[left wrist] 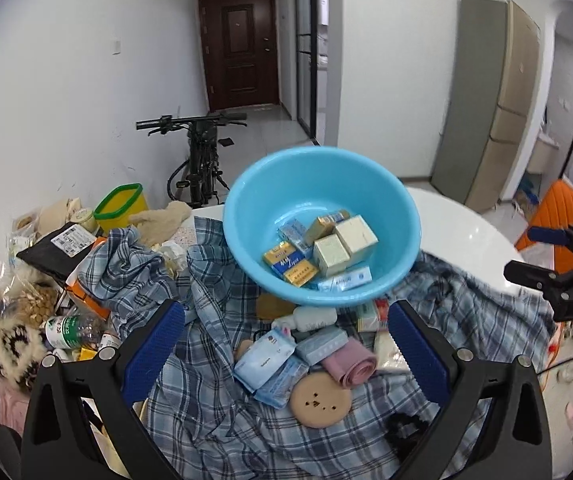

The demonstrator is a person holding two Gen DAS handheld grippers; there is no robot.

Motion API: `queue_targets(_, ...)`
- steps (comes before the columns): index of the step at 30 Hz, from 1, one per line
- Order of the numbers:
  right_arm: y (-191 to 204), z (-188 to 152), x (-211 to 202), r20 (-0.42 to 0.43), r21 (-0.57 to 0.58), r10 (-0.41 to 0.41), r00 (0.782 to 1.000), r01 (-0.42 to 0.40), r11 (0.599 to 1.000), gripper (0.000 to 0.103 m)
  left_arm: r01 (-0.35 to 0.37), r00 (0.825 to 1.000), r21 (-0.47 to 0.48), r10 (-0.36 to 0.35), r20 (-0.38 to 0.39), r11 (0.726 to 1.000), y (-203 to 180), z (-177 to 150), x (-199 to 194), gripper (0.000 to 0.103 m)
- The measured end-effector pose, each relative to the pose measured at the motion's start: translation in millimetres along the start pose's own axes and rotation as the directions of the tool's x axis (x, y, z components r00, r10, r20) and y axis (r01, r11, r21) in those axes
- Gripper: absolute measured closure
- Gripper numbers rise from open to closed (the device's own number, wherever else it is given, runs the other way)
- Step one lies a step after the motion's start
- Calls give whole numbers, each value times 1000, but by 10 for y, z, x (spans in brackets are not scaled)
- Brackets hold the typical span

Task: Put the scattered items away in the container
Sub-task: 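Move both tools toward the items on the plaid shirt, then lower the left tool onto the pink collapsible cup and close it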

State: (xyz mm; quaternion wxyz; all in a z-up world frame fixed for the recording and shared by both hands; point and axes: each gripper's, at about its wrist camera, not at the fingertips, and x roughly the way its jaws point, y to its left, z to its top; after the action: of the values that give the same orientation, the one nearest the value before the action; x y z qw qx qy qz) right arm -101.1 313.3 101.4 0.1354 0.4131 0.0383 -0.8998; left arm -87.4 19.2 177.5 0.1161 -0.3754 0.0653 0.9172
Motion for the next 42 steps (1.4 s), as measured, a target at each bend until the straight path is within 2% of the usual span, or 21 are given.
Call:
queue_targets(5, 61, -78, 87, -47, -71, 3, 999, -7, 997, 0, -10, 998, 45, 12, -58, 999, -65, -106, 144, 0)
queue_targets(10, 101, -187, 160, -64, -94, 12, 998, -18, 995, 0, 4, 995, 42, 0, -96, 999, -127, -234, 302, 0)
queue_targets(16, 100, -317, 350, -107, -82, 31, 994, -40, 996, 0, 28, 984, 33, -22, -179, 999, -208, -430, 625, 0)
queue_targets(28, 64, -584, 777, -194, -30, 75, 978, -82, 996, 0, 55, 955, -10, -56, -290, 998, -305, -721, 1157, 0)
queue_targets(35, 55, -709, 896, -223, -45, 81, 972, -93, 995, 0, 69, 939, -8, -68, -336, 998, -359, -849, 1317, 0)
queue_targets(42, 48, -731, 907, -224, -59, 80, 971, -95, 994, 0, 61, 939, 12, -53, -340, 998, -400, -840, 1350, 0)
